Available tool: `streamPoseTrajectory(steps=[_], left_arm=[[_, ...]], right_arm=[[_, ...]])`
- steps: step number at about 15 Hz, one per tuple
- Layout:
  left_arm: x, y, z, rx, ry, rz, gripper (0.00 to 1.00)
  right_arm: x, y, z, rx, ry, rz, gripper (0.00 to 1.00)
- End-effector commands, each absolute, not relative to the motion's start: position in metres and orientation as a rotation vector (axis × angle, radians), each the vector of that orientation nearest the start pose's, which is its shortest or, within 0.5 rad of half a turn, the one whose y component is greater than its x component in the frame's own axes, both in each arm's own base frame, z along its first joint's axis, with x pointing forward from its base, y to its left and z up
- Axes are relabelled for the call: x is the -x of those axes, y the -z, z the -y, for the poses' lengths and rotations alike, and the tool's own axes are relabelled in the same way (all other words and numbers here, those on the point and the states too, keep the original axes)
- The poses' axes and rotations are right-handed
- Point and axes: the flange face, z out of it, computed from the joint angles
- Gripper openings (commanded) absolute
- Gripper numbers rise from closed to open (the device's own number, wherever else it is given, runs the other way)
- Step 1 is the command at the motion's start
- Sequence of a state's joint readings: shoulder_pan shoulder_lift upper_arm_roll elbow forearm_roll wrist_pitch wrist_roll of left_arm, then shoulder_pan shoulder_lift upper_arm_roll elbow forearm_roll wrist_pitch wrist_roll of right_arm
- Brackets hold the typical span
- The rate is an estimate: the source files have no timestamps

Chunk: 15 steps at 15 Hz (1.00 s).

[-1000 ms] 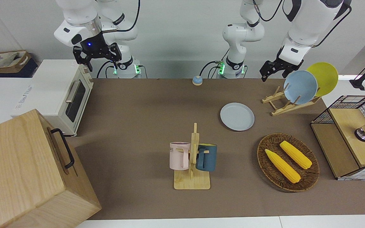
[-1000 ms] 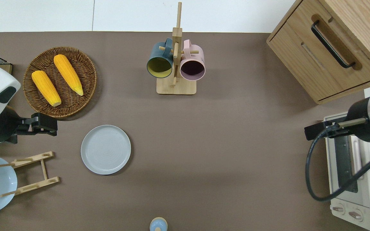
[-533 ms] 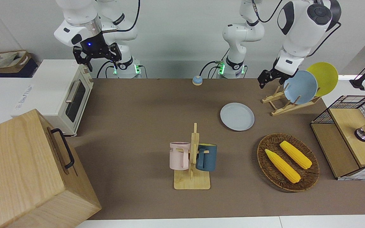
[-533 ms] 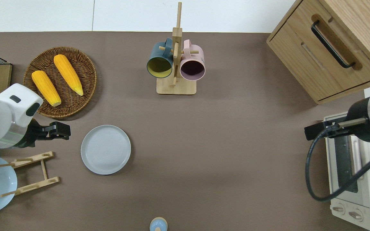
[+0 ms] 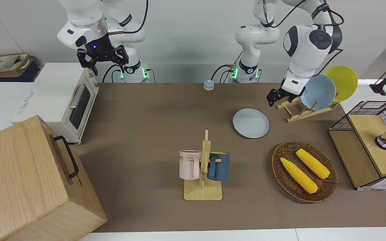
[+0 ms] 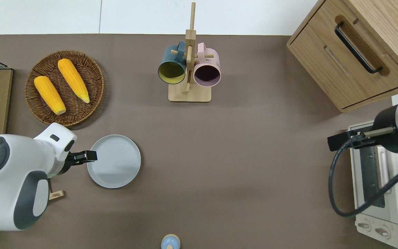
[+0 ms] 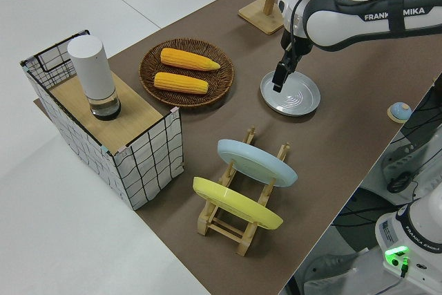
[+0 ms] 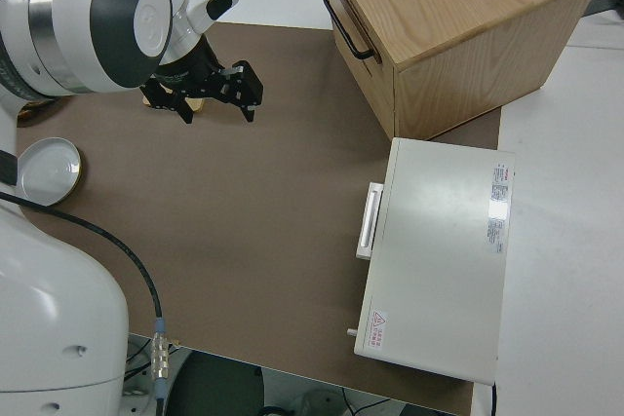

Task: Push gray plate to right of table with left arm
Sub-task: 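Lower the left gripper against the gray plate's edge nearest the arm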

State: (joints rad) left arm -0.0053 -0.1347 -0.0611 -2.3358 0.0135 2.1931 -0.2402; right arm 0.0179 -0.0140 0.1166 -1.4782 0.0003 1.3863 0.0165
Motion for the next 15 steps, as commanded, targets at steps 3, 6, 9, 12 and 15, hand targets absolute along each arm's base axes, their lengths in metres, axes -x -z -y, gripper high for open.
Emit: streamPoseTrajectory(steps=[3,6,9,12,15], left_arm=[[-0.441,-0.332,0.021,3.11,0.122,0.26,0.99],[-0.44,-0.322,0.016,3.11,0.129,0.275,0.94],[-0.442,-0.313,0.016,3.111,0.119,0.273,0.65],[-0.444,-0.301,0.017,3.114,0.116,0.272,0.52],[-0.449,-0.283,0.018,3.121,0.149,0.273,0.48]], right_arm=[[-0.523,-0.664,-0.069,3.139,-0.126,0.158,0.983],[-0.523,-0.664,-0.069,3.139,-0.126,0.158,0.983],[-0.523,-0.664,-0.07,3.137,-0.126,0.163,0.983],[-0.523,-0.664,-0.069,3.138,-0.126,0.158,0.983],[-0.523,-0.664,-0.069,3.138,-0.126,0.158,0.983]])
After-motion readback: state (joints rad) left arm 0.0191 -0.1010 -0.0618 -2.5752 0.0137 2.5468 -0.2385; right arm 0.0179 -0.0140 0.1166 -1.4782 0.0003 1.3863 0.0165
